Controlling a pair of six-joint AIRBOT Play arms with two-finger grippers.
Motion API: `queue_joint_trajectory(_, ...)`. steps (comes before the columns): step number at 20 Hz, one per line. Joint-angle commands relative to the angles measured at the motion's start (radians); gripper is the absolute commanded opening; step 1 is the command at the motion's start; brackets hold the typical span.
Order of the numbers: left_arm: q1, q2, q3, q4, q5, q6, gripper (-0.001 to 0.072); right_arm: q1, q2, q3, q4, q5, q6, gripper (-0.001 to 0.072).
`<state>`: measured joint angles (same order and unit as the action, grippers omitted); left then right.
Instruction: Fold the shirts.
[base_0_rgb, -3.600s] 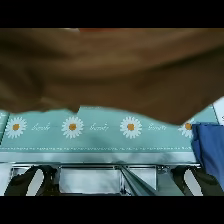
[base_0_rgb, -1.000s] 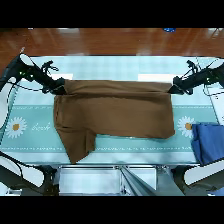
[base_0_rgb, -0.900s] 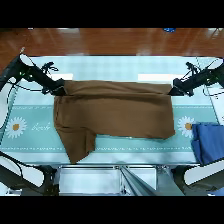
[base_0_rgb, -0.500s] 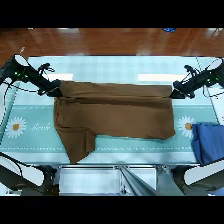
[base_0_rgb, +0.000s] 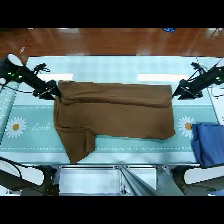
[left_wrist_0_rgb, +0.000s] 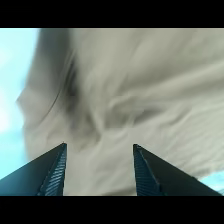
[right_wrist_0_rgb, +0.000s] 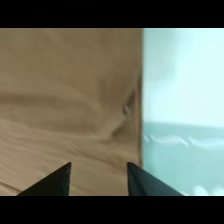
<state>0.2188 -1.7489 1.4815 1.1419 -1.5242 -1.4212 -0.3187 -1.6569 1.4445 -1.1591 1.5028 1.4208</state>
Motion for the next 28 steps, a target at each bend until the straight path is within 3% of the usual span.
queue_joint_trajectory(1,0.089,0.157,-0.182,0.01,0.041,0.053,0.0506,-0.045,0.175,-0.113,-0.026,-0.108,-0.011,0.0408)
queue_joint_trajectory(3,0.183,0.289,-0.393,0.01,0.074,0.139,0.0506,-0.067,0.301,-0.275,0.022,-0.179,-0.016,0.0408)
queue_joint_trajectory(7,0.405,0.509,-0.791,-0.089,0.179,0.157,0.0506,-0.064,0.543,-0.6,0.256,-0.267,-0.153,0.0408)
queue_joint_trajectory(9,0.461,0.564,-0.89,-0.1,0.202,0.145,0.0506,-0.064,0.614,-0.689,0.298,-0.277,-0.169,0.0408)
queue_joint_trajectory(13,0.389,0.589,-0.991,-0.128,0.241,0.111,0.0506,-0.064,0.697,-0.753,0.305,-0.273,-0.17,0.0408)
queue_joint_trajectory(20,0.137,0.578,-1.074,-0.253,0.467,0.109,0.0498,-0.065,0.716,-0.753,0.407,-0.216,-0.17,0.0408)
queue_joint_trajectory(21,0.101,0.57,-1.072,-0.252,0.47,0.113,0.0396,-0.066,0.716,-0.753,0.412,-0.215,-0.169,0.0408)
queue_joint_trajectory(22,0.079,0.565,-1.072,-0.25,0.47,0.118,0.0019,-0.079,0.716,-0.753,0.411,-0.215,-0.169,0.0408)
queue_joint_trajectory(24,0.076,0.565,-1.071,-0.252,0.468,0.13,0.0018,-0.139,0.716,-0.753,0.365,-0.217,-0.163,0.0408)
queue_joint_trajectory(28,0.089,0.565,-1.07,-0.249,0.467,0.139,0.0018,-0.23,0.716,-0.782,0.044,-0.166,-0.033,0.0407)
